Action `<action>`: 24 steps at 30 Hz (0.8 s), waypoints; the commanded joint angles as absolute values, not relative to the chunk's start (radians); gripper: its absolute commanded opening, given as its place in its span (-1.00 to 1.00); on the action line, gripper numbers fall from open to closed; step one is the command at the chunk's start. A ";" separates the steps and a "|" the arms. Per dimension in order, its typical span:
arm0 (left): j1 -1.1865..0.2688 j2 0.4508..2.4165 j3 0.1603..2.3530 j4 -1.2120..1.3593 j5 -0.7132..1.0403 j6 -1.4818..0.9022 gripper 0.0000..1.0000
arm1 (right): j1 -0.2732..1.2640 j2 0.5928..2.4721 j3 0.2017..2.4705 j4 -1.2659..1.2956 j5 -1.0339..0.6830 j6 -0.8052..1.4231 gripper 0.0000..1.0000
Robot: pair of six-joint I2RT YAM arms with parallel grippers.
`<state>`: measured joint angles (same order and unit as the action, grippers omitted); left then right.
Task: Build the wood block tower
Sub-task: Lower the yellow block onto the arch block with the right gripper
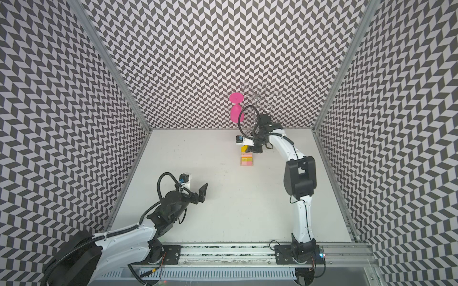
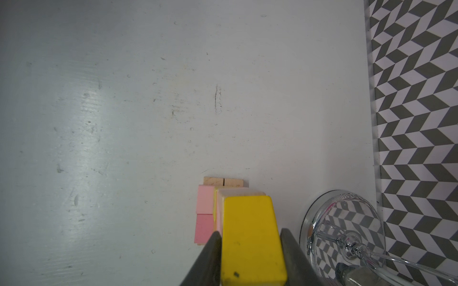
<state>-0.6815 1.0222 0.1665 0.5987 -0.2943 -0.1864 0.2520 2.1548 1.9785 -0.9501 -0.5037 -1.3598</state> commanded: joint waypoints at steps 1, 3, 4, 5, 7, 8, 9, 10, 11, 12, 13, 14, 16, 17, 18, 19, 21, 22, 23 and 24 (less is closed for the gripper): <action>-0.690 1.026 0.192 0.608 -0.306 -0.177 0.98 | 0.245 2.139 1.957 -0.934 -0.494 -1.359 -0.13; -0.690 1.028 0.192 0.607 -0.307 -0.176 0.98 | 0.245 2.133 1.953 -0.931 -0.495 -1.359 -0.07; -0.692 1.028 0.192 0.606 -0.308 -0.176 0.98 | 0.245 2.131 1.951 -0.930 -0.494 -1.359 -0.05; -0.692 1.028 0.192 0.606 -0.308 -0.175 0.98 | 0.245 2.128 1.948 -0.927 -0.494 -1.359 0.00; -0.692 1.029 0.193 0.607 -0.308 -0.175 0.98 | 0.246 2.122 1.941 -0.922 -0.494 -1.360 0.05; -0.693 1.029 0.193 0.606 -0.308 -0.175 0.98 | 0.245 2.120 1.938 -0.919 -0.494 -1.358 0.08; -0.693 1.029 0.193 0.606 -0.309 -0.175 0.98 | 0.245 2.118 1.937 -0.918 -0.494 -1.358 0.10; -0.693 1.030 0.193 0.607 -0.310 -0.175 0.98 | 0.245 2.117 1.937 -0.916 -0.494 -1.358 0.11; -0.693 1.030 0.193 0.606 -0.310 -0.175 0.98 | 0.245 2.117 1.936 -0.914 -0.492 -1.356 0.12; -0.695 1.029 0.193 0.606 -0.310 -0.175 0.98 | 0.245 2.117 1.936 -0.913 -0.491 -1.356 0.12; -0.695 1.030 0.193 0.606 -0.310 -0.175 0.98 | 0.245 2.116 1.935 -0.910 -0.491 -1.354 0.12; -0.695 1.029 0.193 0.606 -0.310 -0.175 0.98 | 0.245 2.115 1.936 -0.907 -0.491 -1.352 0.12; -0.695 1.030 0.193 0.607 -0.311 -0.174 0.98 | 0.245 2.115 1.937 -0.904 -0.489 -1.349 0.13; -0.695 1.031 0.193 0.607 -0.311 -0.174 0.98 | 0.245 2.114 1.937 -0.899 -0.491 -1.346 0.13; -0.696 1.031 0.193 0.607 -0.311 -0.173 0.98 | 0.245 2.113 1.939 -0.897 -0.491 -1.344 0.13; -0.696 1.031 0.193 0.606 -0.311 -0.173 0.98 | 0.245 2.112 1.941 -0.896 -0.494 -1.342 0.12; -0.696 1.032 0.195 0.607 -0.313 -0.173 0.97 | 0.245 2.109 1.945 -0.896 -0.501 -1.343 0.13; -0.696 1.032 0.195 0.607 -0.313 -0.173 0.98 | 0.245 2.105 1.945 -0.895 -0.503 -1.344 0.13; -0.696 1.034 0.195 0.606 -0.313 -0.173 0.98 | 0.245 2.102 1.945 -0.894 -0.504 -1.344 0.12; -0.696 1.034 0.195 0.607 -0.313 -0.173 0.98 | 0.245 2.100 1.944 -0.894 -0.506 -1.347 0.13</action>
<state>-0.6899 1.0286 0.1669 0.5983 -0.3000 -0.1764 0.2520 2.1509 1.9446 -0.9176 -0.4866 -1.3495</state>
